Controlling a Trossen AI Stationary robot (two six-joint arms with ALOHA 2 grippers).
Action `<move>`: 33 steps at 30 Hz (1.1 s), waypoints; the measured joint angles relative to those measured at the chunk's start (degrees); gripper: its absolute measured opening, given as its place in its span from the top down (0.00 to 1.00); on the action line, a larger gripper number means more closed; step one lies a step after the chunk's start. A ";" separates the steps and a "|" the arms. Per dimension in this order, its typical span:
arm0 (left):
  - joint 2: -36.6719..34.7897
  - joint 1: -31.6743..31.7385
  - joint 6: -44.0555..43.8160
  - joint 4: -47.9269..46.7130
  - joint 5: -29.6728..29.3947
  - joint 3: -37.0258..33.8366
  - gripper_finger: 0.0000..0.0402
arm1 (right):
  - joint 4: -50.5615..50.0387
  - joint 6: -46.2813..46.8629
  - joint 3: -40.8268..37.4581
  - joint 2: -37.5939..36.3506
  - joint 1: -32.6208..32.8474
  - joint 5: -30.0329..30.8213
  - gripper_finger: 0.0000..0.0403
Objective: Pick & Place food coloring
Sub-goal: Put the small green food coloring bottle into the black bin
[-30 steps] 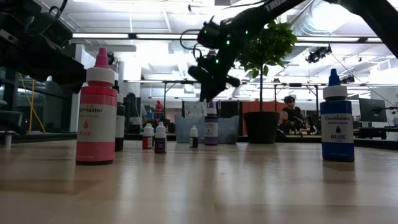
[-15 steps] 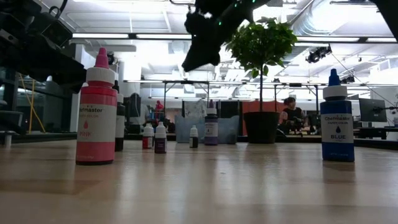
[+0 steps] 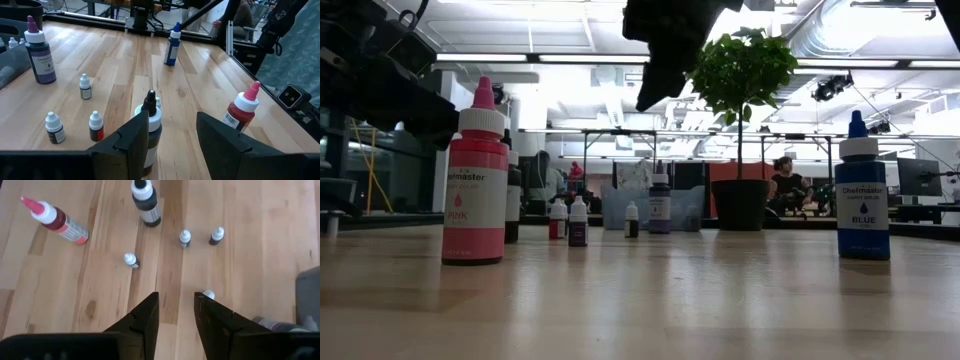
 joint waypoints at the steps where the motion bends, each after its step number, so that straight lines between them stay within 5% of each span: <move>1: 0.00 -0.02 0.00 0.00 0.02 0.00 0.59 | -0.18 0.18 0.07 0.18 0.16 0.03 0.72; 14: 0.02 0.00 0.00 -0.02 0.00 0.00 0.59 | -16.74 -1.88 16.69 13.31 -0.72 3.42 0.72; 29: 0.02 -0.02 0.01 -0.02 0.00 0.00 0.59 | -14.50 -6.13 16.85 21.57 -0.76 11.45 0.72; 33: 0.02 0.00 0.00 -0.02 0.00 0.00 0.59 | -12.27 -6.73 16.85 21.57 -1.26 9.28 0.71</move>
